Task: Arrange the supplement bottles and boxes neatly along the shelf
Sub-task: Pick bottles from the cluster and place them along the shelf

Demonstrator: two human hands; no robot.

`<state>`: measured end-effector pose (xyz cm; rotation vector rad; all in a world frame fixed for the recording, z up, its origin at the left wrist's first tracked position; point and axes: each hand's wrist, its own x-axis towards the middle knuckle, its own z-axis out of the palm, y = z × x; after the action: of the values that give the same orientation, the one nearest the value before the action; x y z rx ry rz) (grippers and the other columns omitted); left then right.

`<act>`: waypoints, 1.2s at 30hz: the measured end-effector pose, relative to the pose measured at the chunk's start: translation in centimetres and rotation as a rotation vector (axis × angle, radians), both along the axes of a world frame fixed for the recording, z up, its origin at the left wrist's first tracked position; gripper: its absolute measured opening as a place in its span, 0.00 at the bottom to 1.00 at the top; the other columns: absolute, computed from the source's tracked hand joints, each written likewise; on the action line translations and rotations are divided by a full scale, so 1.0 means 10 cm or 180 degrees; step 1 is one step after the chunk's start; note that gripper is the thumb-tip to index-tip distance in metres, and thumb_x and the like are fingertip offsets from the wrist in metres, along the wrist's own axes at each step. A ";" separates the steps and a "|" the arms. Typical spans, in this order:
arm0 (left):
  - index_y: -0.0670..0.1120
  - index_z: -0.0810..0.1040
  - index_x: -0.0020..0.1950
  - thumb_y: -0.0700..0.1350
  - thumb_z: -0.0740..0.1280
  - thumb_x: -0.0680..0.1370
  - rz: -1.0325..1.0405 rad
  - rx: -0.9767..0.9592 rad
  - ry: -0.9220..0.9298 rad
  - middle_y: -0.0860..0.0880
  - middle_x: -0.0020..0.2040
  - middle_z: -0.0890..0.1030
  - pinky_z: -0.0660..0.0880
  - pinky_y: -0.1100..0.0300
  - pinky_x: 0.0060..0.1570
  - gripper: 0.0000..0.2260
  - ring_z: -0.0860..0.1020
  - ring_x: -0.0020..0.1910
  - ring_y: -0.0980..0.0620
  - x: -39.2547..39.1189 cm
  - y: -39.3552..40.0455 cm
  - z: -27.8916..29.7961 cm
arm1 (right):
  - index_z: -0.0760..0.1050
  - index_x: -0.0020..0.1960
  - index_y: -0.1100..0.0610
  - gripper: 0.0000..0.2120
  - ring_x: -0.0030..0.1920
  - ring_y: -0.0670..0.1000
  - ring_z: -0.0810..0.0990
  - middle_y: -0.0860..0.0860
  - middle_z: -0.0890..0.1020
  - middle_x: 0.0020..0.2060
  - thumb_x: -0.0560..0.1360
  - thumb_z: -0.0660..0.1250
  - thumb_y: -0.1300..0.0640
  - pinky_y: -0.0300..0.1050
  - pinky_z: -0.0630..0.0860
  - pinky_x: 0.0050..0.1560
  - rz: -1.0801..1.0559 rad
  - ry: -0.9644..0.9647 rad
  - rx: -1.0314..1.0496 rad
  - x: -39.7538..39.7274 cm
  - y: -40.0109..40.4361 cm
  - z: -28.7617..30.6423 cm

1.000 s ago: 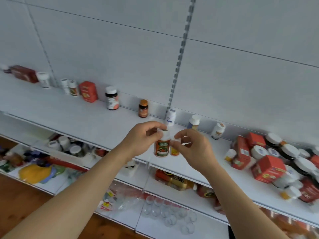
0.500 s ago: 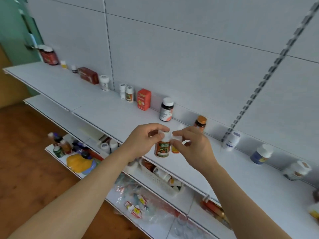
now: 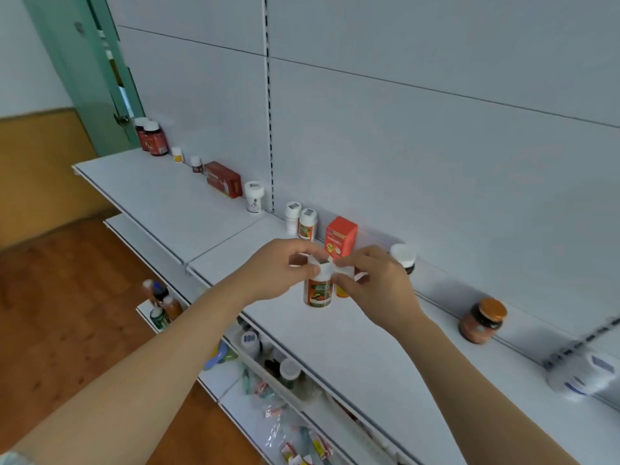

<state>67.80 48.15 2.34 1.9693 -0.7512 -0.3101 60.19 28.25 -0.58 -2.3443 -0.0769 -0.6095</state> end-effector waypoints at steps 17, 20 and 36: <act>0.54 0.81 0.57 0.44 0.72 0.75 -0.0856 0.0384 -0.0630 0.56 0.51 0.79 0.73 0.65 0.48 0.12 0.77 0.51 0.55 1.96 0.23 -0.36 | 0.84 0.49 0.53 0.10 0.35 0.50 0.78 0.48 0.80 0.47 0.68 0.77 0.57 0.49 0.78 0.38 -0.1214 0.0239 -0.0354 1.22 0.81 -0.27; 0.52 0.81 0.59 0.45 0.71 0.75 -0.0927 0.0506 -0.0979 0.53 0.51 0.75 0.71 0.59 0.49 0.12 0.73 0.50 0.53 2.12 0.15 -0.37 | 0.83 0.49 0.52 0.10 0.37 0.52 0.78 0.47 0.80 0.47 0.68 0.77 0.56 0.45 0.75 0.37 -0.1482 0.0324 -0.0453 1.26 0.86 -0.32; 0.46 0.80 0.60 0.37 0.68 0.76 -0.1515 0.0742 -0.1831 0.51 0.60 0.79 0.73 0.52 0.58 0.13 0.74 0.60 0.47 2.51 -0.04 -0.75 | 0.82 0.51 0.52 0.10 0.42 0.51 0.78 0.47 0.79 0.49 0.70 0.76 0.56 0.52 0.78 0.42 -0.1536 0.0446 -0.0185 1.47 0.66 -0.53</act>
<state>92.94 47.77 -5.16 2.0990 -1.6260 -0.1052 74.86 34.81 -5.89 -2.4659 0.5552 -0.6722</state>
